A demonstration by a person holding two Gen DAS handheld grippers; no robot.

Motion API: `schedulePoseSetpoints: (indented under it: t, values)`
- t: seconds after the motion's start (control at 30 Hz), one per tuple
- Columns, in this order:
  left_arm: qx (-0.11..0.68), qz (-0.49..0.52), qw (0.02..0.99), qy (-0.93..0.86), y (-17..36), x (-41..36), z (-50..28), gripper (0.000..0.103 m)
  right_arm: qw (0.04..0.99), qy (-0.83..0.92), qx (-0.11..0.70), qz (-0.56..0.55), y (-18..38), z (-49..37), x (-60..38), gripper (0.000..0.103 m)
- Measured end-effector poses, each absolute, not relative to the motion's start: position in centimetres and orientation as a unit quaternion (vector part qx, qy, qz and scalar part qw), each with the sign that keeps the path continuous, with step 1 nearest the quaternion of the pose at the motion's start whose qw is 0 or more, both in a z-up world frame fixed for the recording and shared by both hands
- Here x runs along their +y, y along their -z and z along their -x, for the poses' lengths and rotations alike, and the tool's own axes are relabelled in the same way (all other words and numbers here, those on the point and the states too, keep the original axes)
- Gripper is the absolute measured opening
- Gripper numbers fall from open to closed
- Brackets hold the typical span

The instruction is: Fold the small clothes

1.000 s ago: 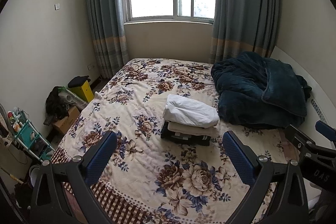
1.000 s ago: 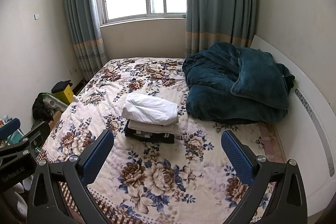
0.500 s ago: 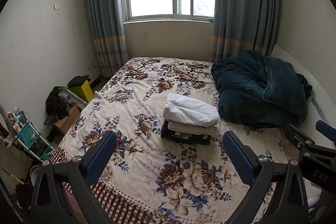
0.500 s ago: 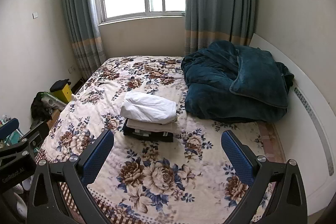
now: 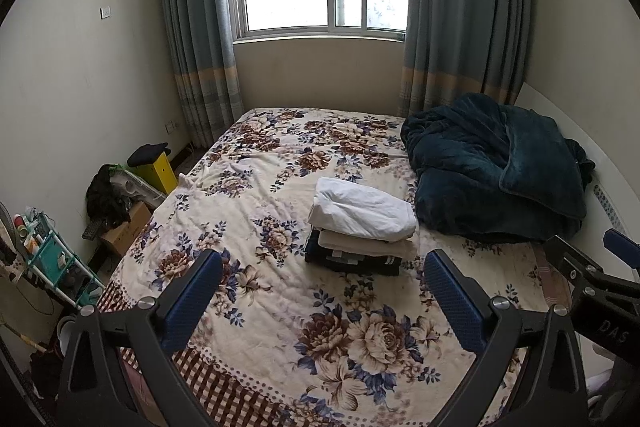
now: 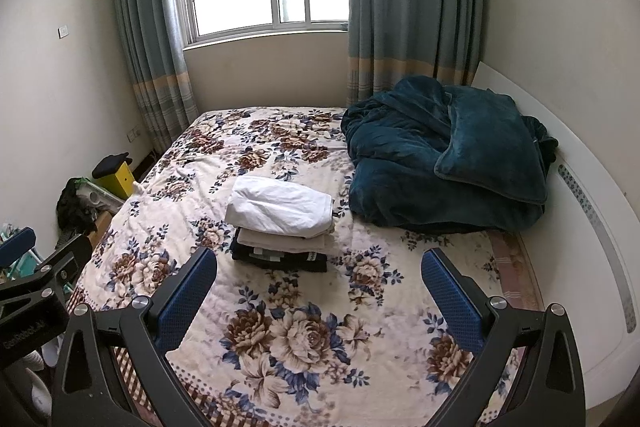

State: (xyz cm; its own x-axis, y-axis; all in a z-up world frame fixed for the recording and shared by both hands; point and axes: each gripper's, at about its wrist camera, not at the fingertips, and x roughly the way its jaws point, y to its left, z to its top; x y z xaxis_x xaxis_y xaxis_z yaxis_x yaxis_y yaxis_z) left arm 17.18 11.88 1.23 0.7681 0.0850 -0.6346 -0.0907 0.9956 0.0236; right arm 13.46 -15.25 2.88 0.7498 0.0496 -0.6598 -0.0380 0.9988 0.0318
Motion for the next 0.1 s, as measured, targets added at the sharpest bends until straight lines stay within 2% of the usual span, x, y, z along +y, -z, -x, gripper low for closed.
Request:
schedulePoseSetpoints:
  t: [0.1]
  values:
    - [0.337,0.004,0.94,-0.046,-1.24,11.97,-17.26,0.103,0.935,-0.024,0.353,-0.008,-2.85,-13.5,-15.52,0.103]
